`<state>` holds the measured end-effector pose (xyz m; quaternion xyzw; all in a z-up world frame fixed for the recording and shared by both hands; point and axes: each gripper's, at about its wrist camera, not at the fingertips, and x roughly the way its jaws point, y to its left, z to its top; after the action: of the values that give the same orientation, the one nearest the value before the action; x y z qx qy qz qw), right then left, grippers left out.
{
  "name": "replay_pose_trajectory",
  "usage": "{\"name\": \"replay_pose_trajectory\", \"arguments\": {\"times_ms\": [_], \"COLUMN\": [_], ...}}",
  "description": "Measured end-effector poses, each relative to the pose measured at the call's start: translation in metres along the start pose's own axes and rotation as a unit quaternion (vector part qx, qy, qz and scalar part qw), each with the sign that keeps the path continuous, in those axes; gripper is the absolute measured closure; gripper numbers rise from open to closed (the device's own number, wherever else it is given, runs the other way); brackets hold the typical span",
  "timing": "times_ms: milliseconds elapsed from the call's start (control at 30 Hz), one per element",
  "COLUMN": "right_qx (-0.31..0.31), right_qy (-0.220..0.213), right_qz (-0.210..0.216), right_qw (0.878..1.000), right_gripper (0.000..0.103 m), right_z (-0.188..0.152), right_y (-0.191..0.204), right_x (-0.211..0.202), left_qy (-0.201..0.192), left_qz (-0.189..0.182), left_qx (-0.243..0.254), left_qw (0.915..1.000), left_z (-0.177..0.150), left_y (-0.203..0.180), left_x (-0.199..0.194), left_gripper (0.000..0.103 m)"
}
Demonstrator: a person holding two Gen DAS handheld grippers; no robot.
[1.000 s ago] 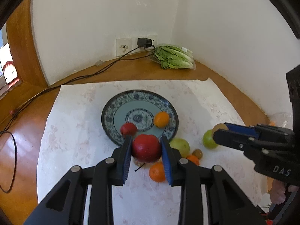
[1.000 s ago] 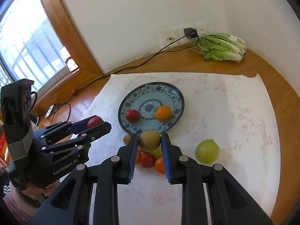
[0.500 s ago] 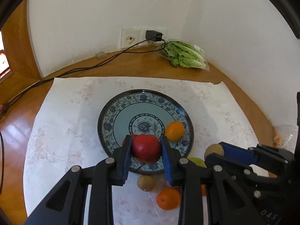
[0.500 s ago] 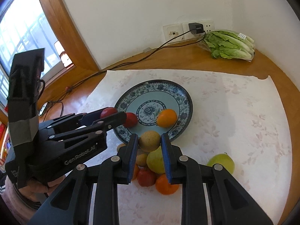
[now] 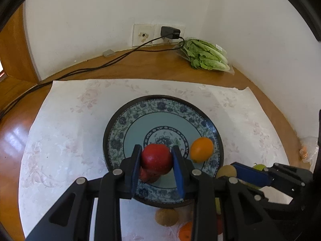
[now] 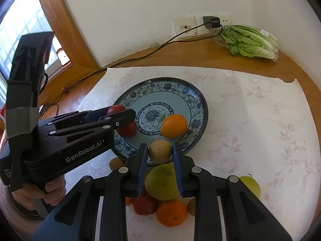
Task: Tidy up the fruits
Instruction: 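Carry the red apple with the left tool while the right carries the brown fruit toward the plate, then lower the red apple onto the plate with the left tool while the right lowers the brown fruit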
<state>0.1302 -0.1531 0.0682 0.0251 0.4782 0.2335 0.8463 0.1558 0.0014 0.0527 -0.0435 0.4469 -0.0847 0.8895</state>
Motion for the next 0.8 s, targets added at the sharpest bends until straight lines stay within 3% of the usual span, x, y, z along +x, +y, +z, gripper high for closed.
{"name": "replay_pose_trajectory", "arguments": {"times_ms": [800], "right_qx": [-0.006], "right_qy": [0.006], "right_qz": [-0.011], "right_qw": [1.000], "right_gripper": [0.077], "right_z": [0.002], "right_y": [0.000], "right_x": [0.022], "left_qy": [-0.003], "left_qz": [-0.012], "left_qx": [-0.001], "left_qw": [0.9999], "left_z": [0.010], "left_y": [0.001], "left_x": [0.015], "left_gripper": [0.072]}}
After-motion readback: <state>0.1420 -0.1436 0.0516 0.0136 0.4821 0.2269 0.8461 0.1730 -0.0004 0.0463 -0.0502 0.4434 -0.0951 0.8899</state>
